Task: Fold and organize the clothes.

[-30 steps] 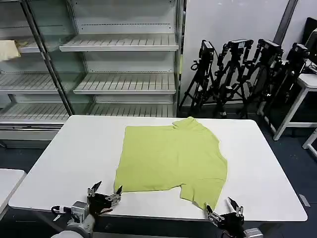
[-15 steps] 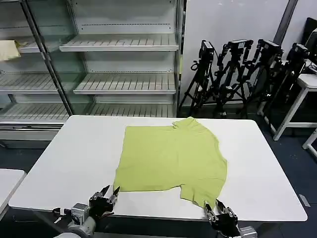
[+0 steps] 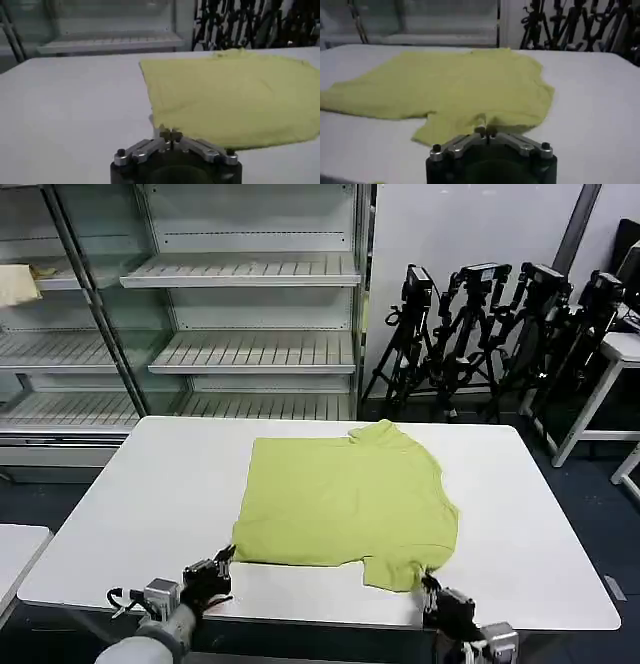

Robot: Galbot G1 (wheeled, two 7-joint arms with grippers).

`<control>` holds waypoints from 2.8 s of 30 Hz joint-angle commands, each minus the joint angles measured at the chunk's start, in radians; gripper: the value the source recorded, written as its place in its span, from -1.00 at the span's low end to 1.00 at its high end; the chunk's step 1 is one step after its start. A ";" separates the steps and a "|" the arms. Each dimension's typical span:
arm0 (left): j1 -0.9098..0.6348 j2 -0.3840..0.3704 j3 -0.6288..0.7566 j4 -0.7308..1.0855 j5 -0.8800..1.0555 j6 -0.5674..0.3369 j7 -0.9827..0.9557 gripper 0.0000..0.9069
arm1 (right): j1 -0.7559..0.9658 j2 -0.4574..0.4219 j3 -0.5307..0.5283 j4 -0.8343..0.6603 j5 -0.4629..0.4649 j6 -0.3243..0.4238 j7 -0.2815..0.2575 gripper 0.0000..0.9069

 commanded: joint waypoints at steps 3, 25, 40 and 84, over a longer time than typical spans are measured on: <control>-0.292 -0.055 0.028 0.197 -0.097 0.002 -0.024 -0.98 | 0.354 0.000 -0.073 -0.273 0.032 0.011 -0.004 -1.00; -0.368 -0.101 0.051 0.334 -0.056 0.001 0.007 -0.98 | 0.488 0.019 -0.125 -0.464 0.006 0.070 -0.068 -1.00; -0.115 -0.041 0.025 0.109 -0.002 0.002 0.008 1.00 | 0.262 -0.013 0.018 -0.217 -0.027 -0.042 -0.027 1.00; 0.167 0.040 -0.025 -0.057 0.071 0.000 0.022 -1.00 | -0.210 0.032 0.146 0.084 -0.086 -0.020 -0.069 -1.00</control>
